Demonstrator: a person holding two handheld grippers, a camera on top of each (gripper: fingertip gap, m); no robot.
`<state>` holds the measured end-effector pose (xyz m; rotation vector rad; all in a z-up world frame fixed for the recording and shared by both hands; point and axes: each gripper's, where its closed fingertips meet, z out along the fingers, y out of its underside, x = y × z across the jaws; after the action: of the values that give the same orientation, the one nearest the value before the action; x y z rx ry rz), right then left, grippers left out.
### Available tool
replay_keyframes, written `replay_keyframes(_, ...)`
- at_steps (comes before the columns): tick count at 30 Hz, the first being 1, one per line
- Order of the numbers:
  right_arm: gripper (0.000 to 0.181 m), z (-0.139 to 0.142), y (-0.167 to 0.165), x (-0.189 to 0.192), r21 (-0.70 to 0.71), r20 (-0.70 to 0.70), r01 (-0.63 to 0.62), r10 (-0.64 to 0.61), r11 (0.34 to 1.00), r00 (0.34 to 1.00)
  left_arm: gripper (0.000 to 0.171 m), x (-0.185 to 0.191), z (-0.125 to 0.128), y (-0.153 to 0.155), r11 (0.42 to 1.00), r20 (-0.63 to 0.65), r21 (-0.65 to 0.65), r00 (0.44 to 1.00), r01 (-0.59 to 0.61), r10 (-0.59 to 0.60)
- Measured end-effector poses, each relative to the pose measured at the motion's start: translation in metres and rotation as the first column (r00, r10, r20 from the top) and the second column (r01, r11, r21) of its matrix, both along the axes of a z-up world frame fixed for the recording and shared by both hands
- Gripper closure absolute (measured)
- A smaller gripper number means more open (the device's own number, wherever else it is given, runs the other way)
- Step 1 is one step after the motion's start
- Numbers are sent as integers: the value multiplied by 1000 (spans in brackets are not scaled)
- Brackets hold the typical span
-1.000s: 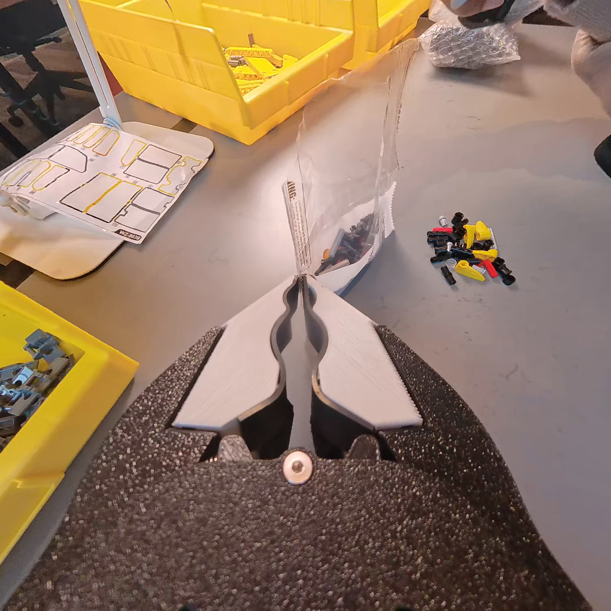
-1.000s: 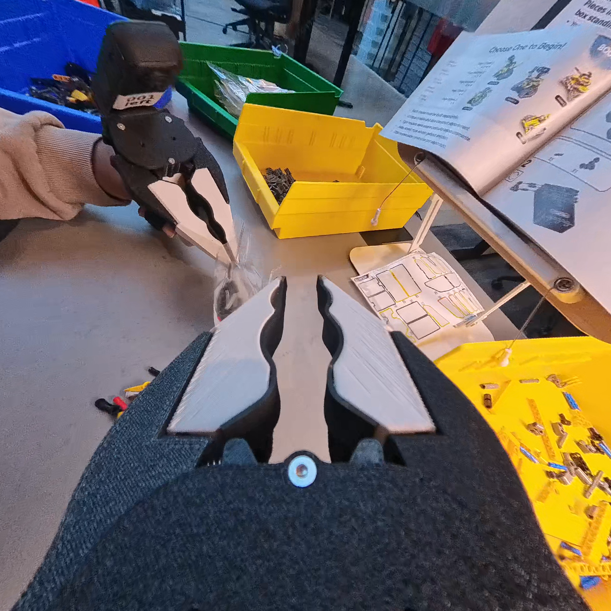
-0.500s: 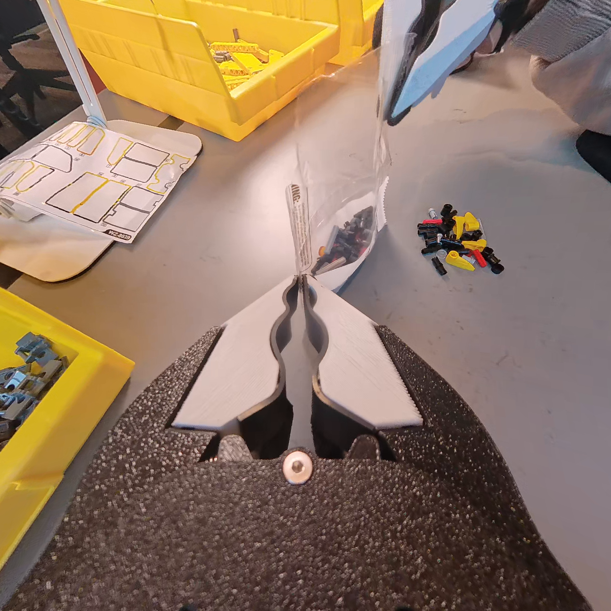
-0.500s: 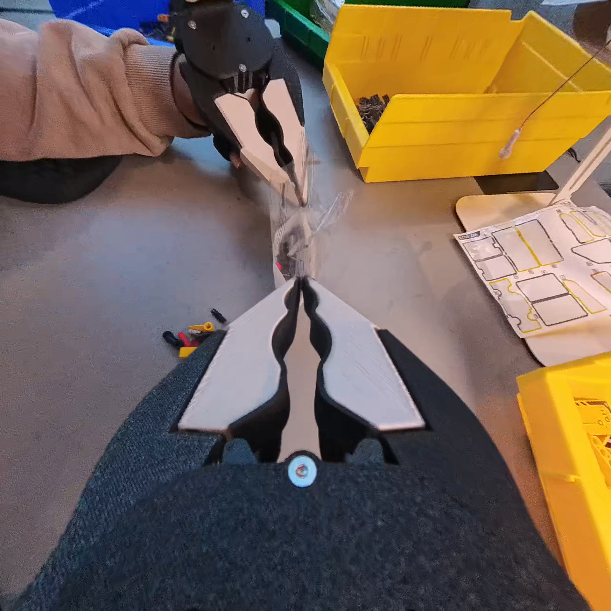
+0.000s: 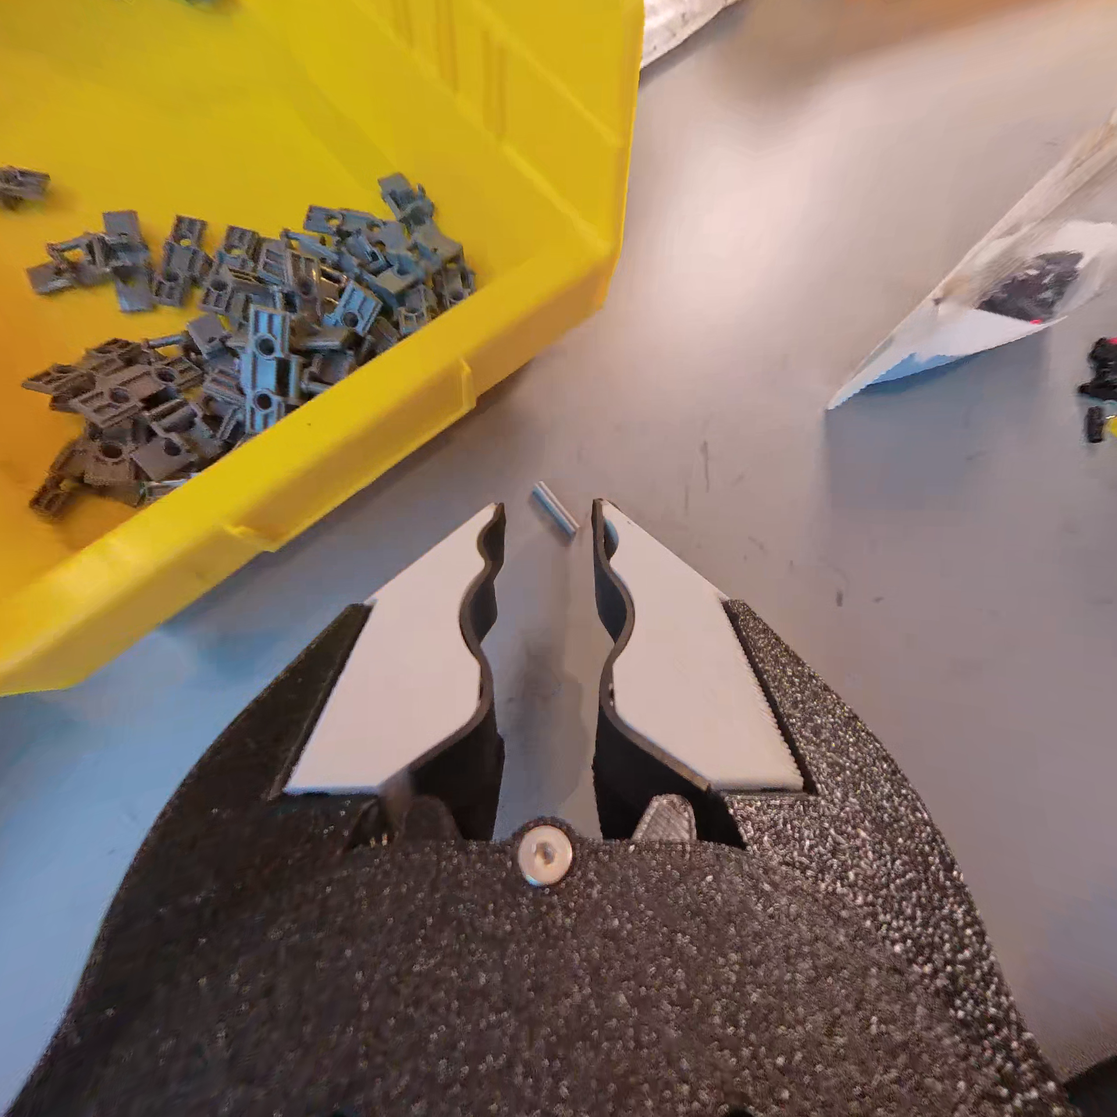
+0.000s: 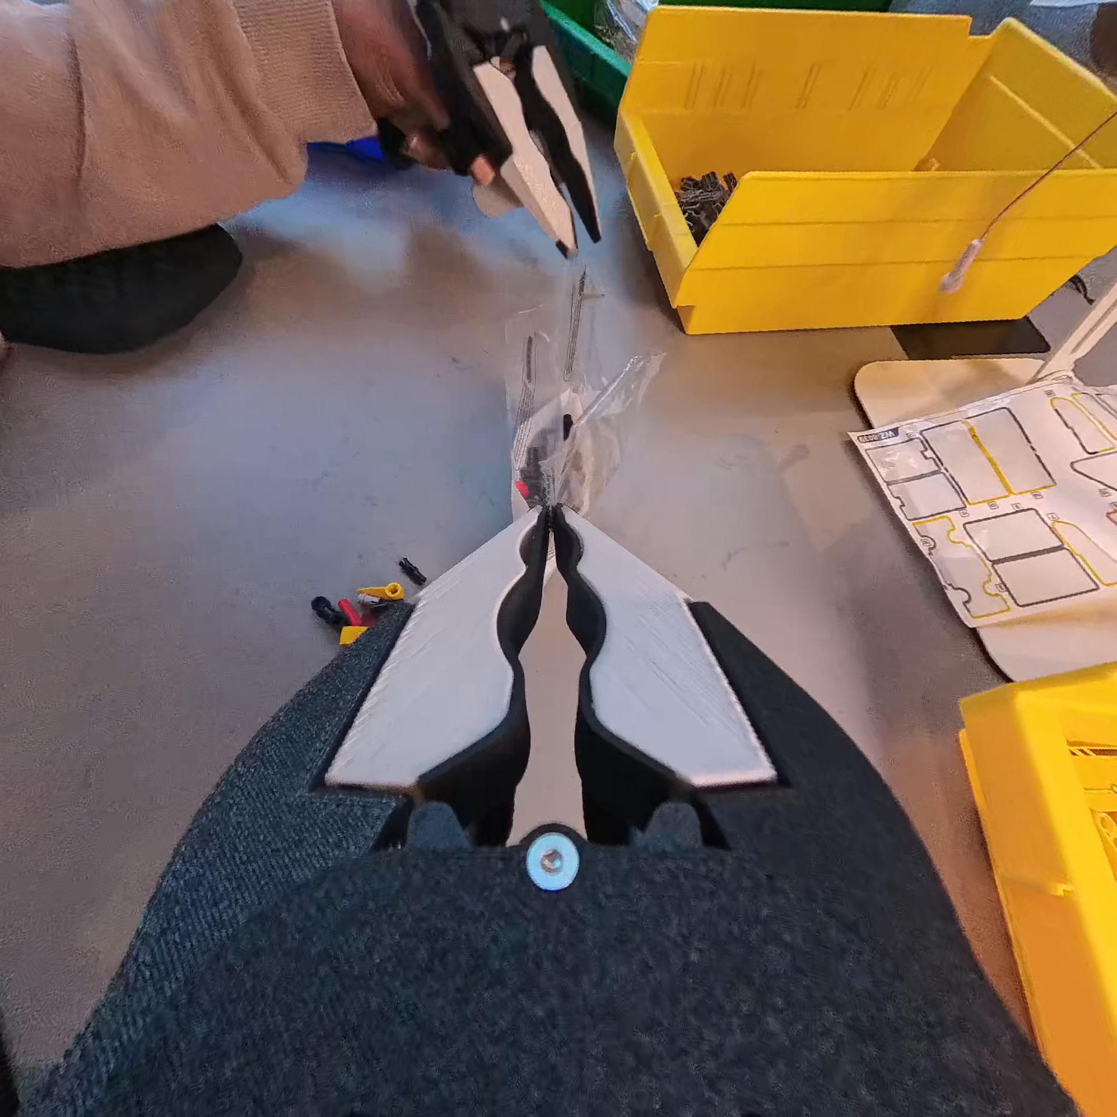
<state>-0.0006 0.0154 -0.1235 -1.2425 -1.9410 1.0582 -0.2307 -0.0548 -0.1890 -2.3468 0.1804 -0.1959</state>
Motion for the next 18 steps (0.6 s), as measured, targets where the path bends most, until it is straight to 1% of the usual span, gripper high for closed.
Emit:
replay_keyframes(2,181,0,1,1,11,1,3,-3,1000,1000,147,4,-11,4,999,-33,-40,999,-3,1)
replay_keyframes(5,181,0,3,2,24,4,10,-10,1000,1000,158,5,-22,6,997,-94,-72,996,-7,0)
replay_keyframes(6,181,0,3,2,26,5,11,-11,1000,1000,166,4,-23,7,997,-114,-75,994,-10,1)
replay_keyframes(7,181,0,4,2,27,5,11,-11,1000,1000,168,3,-23,7,997,-126,-77,992,-10,0)
replay_keyframes(10,181,0,4,2,34,5,10,-10,999,1000,169,3,-22,7,997,-148,-82,989,15,-27)
replay_keyframes(11,181,0,3,2,37,6,7,-8,999,1000,169,7,-19,8,997,-143,-64,989,35,-44)
replay_keyframes(12,181,0,2,2,38,7,3,-3,999,1000,169,16,-7,12,997,-113,-2,991,72,-72)
replay_keyframes(13,181,1,1,2,41,7,-1,1,999,1000,169,31,13,19,988,-70,96,991,122,-115)
replay_keyframes(14,181,1,0,2,45,8,-7,7,999,1000,169,47,39,24,962,-48,212,986,169,-162)
replay_keyframes(15,181,1,-2,2,47,9,-14,14,999,1000,169,66,68,27,917,-50,334,975,220,-216)
replay_keyframes(16,181,1,-4,2,48,10,-22,22,999,1000,169,88,94,26,855,-59,436,957,280,-283)
replay_keyframes(17,181,1,-5,2,49,9,-29,29,998,1000,169,108,112,25,807,-70,497,942,318,-328)
replay_keyframes(18,181,1,-7,2,50,9,-35,35,998,999,169,123,119,26,785,-90,515,932,344,-350)
